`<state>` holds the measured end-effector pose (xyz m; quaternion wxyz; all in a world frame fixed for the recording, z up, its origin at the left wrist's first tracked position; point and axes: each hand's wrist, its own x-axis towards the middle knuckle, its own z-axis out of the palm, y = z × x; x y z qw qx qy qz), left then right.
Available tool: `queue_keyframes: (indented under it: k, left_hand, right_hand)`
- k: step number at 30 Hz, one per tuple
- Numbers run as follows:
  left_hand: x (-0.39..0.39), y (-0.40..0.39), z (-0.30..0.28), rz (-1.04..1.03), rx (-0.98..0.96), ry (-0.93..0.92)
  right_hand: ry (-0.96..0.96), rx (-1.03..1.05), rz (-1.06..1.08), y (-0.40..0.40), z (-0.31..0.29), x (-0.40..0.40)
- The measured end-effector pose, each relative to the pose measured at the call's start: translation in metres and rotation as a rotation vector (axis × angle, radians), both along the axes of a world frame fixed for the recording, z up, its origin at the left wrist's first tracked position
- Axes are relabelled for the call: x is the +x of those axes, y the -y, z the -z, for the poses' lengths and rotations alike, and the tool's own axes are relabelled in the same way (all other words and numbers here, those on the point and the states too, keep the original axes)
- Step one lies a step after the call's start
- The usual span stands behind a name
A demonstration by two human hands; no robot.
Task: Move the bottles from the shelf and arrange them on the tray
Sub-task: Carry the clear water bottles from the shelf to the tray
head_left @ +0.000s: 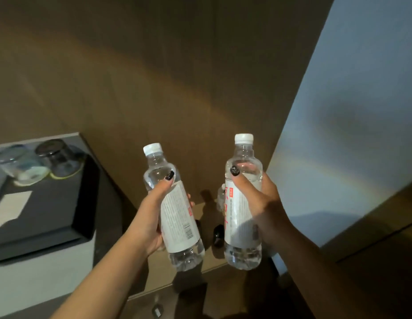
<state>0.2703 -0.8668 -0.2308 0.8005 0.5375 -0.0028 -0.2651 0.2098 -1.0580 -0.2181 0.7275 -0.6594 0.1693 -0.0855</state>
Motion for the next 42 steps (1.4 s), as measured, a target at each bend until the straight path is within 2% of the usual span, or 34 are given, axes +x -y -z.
queue_keyframes:
  k: [10, 17, 27, 33, 38, 42]
  left_hand:
    - [-0.045, -0.119, -0.012, -0.041, 0.025, 0.063]
    - [-0.092, -0.242, -0.021, -0.111, 0.048, 0.125]
    - [-0.138, -0.407, -0.034, -0.210, 0.126, 0.084]
    - [-0.132, -0.474, -0.033, -0.315, 0.111, 0.110]
    - [-0.097, -0.527, -0.022, -0.405, 0.073, 0.085]
    - [-0.057, -0.571, -0.014, -0.493, 0.155, 0.033]
  right_hand:
    - [0.089, -0.018, -0.135, -0.116, -0.014, -0.013]
    - [0.105, 0.113, -0.258, -0.240, -0.012, -0.037]
    - [0.125, 0.051, -0.407, -0.411, -0.025, -0.058]
    - [0.127, 0.012, -0.470, -0.473, -0.028, -0.030]
    - [0.103, 0.031, -0.503, -0.531, -0.019, 0.015]
    - [0.109, -0.010, -0.557, -0.582, -0.012, 0.060]
